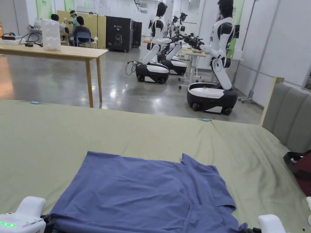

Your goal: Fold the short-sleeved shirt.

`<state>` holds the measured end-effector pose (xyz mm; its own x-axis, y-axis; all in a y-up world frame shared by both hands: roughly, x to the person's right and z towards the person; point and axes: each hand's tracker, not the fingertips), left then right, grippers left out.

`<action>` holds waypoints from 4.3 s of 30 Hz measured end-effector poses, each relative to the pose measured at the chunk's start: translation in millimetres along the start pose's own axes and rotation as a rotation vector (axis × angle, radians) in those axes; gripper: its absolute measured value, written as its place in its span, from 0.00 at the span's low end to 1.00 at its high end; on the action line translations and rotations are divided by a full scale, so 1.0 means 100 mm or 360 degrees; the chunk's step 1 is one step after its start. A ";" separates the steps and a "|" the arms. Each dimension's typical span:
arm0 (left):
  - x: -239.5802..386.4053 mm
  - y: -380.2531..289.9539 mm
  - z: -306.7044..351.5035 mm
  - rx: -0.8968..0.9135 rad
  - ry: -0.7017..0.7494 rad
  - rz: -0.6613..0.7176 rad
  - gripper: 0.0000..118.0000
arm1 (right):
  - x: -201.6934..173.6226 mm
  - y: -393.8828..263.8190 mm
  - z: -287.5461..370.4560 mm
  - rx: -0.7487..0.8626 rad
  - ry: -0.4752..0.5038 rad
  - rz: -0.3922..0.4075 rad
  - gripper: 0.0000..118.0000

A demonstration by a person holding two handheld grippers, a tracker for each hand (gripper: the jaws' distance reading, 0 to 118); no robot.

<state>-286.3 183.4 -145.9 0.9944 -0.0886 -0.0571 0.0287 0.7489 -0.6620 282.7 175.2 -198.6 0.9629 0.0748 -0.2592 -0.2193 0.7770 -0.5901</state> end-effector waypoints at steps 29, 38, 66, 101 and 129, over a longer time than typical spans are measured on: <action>-0.30 -0.69 -0.10 -0.0040 0.0003 0.0155 0.96 | -0.10 -0.26 0.44 0.0042 -0.0002 -0.0158 0.01; -0.10 -0.04 -0.15 -0.0051 -0.0115 0.0080 0.05 | -0.05 -0.20 0.28 -0.0054 0.0095 -0.0150 0.79; -0.14 1.88 -1.52 -0.0245 0.0019 -0.0064 0.04 | 0.38 1.67 -1.19 -0.0036 -0.0076 -0.0172 0.05; -0.26 0.52 -0.92 -0.0143 0.0032 0.0264 0.95 | -0.07 0.42 0.00 0.0145 0.0030 -0.0139 0.02; -0.15 1.21 -0.25 0.0037 -0.0070 0.0011 0.01 | 0.18 0.94 0.05 0.0094 0.0147 -0.0055 0.08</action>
<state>-300.0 259.1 -244.3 0.9981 -0.0551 -0.0285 0.0238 0.7644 -0.6443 279.9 252.8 -254.8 0.9505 -0.0084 -0.3106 -0.1739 0.8139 -0.5543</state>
